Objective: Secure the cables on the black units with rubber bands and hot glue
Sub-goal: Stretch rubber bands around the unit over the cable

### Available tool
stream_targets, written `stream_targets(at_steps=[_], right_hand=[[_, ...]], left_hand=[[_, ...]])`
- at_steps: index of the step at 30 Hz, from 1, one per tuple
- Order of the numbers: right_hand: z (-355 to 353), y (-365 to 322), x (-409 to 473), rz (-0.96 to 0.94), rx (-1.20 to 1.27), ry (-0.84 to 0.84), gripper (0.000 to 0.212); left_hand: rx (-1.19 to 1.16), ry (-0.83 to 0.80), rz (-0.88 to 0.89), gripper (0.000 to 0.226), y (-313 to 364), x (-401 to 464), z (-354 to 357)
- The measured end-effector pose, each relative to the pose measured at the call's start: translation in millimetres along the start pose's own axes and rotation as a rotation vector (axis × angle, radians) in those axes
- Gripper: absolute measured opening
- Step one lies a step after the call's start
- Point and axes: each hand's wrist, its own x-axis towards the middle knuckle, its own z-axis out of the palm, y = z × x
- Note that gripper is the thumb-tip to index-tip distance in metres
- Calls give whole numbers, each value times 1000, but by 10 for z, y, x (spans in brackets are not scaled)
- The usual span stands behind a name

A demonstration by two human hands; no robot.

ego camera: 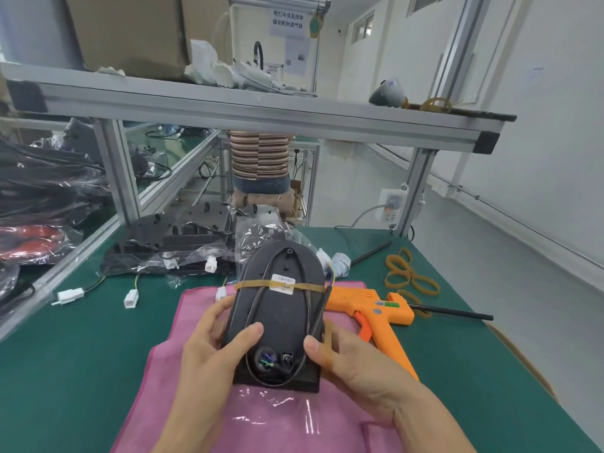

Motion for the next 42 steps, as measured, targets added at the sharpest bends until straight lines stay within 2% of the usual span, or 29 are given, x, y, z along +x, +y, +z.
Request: stream_targets(at_steps=[3,6,11,14,16,17,19,20,22,26,28,32,36,37,40,42], right_hand=[[19,-50,26,14,-24,-50,47],[44,-58,76,58,40,-22,39],[90,-60,153,106,210,-62,54],[150,-58,198,115,182,30,46],[211,-46,250,108,136,168,34],[249,-48,278,91,132,228,26],[318,-85,322,41,140,312,16],[349,-109,342,16,145,335,15],[419,-152,369,-35,166,348,16],[568,-140,413,-89,239,417,35],[614,-116,438,-108,295,468,38],[640,-39,435,-83,346,518,22],[597,-26,427,-89,340,598,9],[580,-60,427,-111,348,623,6],[516,-113,400,-152,256,630,27],[476,-121,371,-147,171,620,28]], left_hand=[[-60,40,1,45,-20,39,3],[-111,38,43,50,0,82,-19],[-154,-9,65,46,48,161,-64],[-167,-4,42,43,80,158,-55],[-39,70,74,34,108,126,-42],[156,152,172,32,123,97,-42],[579,250,547,31,147,20,3],[666,194,707,26,121,-22,61],[772,82,840,19,43,-91,225],[993,209,779,11,0,-41,362],[1021,220,770,10,-5,-20,341],[1043,172,799,14,-10,-11,274],[1068,163,720,9,-25,-9,127],[1051,185,677,14,-26,-3,83],[935,270,494,52,-31,53,-54],[839,278,419,63,-2,81,-115]])
